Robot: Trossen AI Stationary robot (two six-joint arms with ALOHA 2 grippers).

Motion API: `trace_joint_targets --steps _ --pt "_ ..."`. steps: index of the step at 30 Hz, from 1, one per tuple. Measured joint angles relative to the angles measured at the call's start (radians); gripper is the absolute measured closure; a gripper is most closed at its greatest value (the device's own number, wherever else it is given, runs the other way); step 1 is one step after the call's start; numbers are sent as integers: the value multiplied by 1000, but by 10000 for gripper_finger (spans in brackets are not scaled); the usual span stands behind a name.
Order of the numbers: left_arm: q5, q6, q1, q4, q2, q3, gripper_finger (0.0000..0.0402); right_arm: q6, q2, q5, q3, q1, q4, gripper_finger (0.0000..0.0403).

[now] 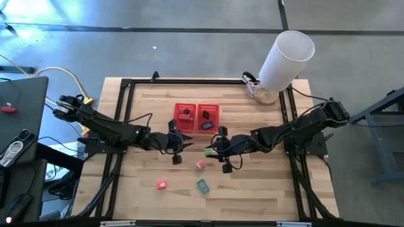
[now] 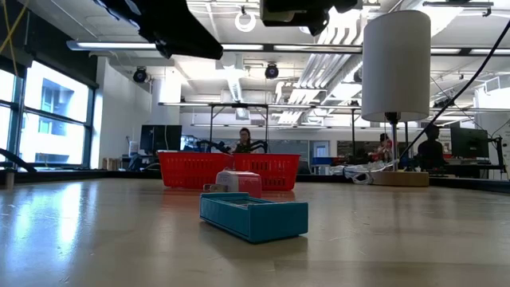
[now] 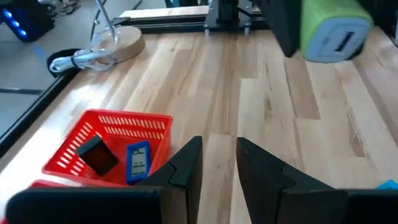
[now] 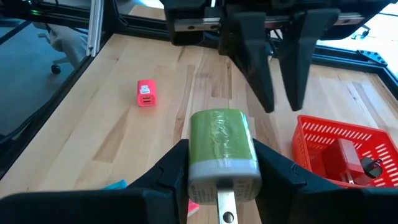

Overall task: Pick & Place Office items
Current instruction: Put the green charger adapter into the left red bin

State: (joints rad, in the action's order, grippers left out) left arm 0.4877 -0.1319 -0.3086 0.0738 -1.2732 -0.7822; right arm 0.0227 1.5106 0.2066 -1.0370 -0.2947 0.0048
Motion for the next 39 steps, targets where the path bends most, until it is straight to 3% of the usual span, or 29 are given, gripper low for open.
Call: trace_joint_targets --steps 5,16,26,30,39 --pt "-1 20 3 0 0 0 312 -1 1 0 0 0 1 285" --pt "-25 -180 20 -6 0 0 296 -1 2 -7 0 0 0 285" --pt "-23 -40 17 40 0 0 290 0 2 -7 0 0 -1 285" --pt "-27 10 17 40 0 0 266 2 2 -8 0 -1 -2 285" --pt "-64 -30 17 48 0 0 169 2 3 -8 0 -1 -3 285"
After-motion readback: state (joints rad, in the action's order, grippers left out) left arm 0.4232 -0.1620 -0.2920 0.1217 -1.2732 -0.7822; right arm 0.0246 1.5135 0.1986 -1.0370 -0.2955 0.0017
